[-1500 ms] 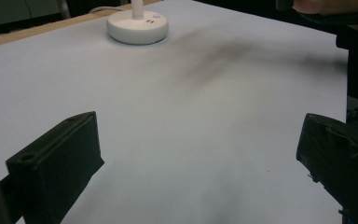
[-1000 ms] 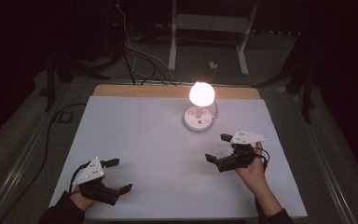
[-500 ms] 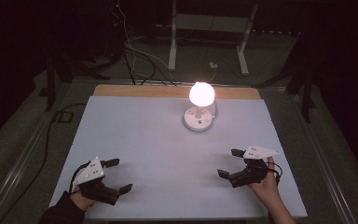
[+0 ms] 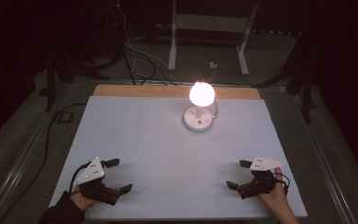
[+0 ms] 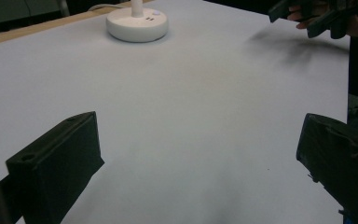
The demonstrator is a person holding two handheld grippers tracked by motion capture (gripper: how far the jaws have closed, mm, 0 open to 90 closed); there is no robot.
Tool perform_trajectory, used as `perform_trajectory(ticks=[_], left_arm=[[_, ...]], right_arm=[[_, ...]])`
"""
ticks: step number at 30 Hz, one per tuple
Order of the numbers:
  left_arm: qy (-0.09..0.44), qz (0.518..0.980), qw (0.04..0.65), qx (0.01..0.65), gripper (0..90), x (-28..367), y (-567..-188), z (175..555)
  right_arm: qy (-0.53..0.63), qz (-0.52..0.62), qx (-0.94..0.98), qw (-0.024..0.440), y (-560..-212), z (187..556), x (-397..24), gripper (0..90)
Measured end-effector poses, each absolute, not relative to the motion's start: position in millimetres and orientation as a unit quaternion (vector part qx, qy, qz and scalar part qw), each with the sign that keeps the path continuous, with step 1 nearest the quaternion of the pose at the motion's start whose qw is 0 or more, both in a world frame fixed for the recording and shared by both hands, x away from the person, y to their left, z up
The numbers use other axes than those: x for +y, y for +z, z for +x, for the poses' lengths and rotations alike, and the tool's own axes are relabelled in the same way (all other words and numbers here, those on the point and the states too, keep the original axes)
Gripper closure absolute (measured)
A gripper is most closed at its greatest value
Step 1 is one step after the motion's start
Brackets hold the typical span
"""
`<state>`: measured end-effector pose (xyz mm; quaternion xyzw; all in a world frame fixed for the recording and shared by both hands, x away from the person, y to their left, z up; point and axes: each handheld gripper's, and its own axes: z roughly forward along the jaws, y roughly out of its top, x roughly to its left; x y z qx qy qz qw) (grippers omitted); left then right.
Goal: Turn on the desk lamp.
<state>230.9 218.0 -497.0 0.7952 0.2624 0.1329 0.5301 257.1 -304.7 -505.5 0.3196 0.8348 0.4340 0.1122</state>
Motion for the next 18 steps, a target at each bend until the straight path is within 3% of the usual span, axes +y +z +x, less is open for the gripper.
perform_trajectory(ticks=[18], left_arm=[[0.132, 0.796, 0.529, 0.261, 0.4, 218, -497, 231]], right_arm=[[0.397, 0.343, 0.844, 0.106, -517, 259, -319, 0.0]])
